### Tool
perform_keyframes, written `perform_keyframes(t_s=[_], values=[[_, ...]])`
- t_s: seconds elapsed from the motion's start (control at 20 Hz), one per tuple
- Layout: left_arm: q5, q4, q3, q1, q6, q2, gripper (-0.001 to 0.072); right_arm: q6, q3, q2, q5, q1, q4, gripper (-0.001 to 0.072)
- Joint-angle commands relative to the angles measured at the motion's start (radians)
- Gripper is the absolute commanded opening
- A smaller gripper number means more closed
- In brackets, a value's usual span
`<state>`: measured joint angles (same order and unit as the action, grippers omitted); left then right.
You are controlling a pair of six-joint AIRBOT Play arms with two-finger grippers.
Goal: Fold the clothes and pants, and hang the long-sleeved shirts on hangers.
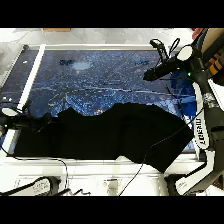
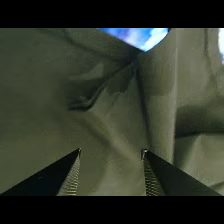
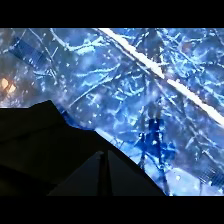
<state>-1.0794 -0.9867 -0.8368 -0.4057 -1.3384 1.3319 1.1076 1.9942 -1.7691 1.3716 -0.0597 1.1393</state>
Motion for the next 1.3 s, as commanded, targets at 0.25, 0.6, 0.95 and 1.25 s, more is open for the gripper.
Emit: perform_keyframes(t_s=[0.25, 0.6, 0.95, 1.25], values=[[0.079, 0.09, 0.002, 0.018, 0.008, 0.123, 0.0253, -0.001, 0.0, 0.0, 0.0, 0.001, -0.002, 0.0049], [0.086, 0.14, -0.021, 0.033, 0.066, 0.112, 0.0008, -0.001, 0.0, 0.0, 0.001, 0.001, -0.001, 0.0049], [-0.059, 0.42, -0.28, 0.031, 0.169, -0.111, 0.0008, 0.0, 0.0, 0.0, 0.002, 0.004, 0.075, 0.0043], [0.123, 0.48, -0.409, 0.031, 0.169, -0.304, 0.0008, 0.013, 0.0, 0.003, 0.07, 0.017, 0.103, 0.0015]])
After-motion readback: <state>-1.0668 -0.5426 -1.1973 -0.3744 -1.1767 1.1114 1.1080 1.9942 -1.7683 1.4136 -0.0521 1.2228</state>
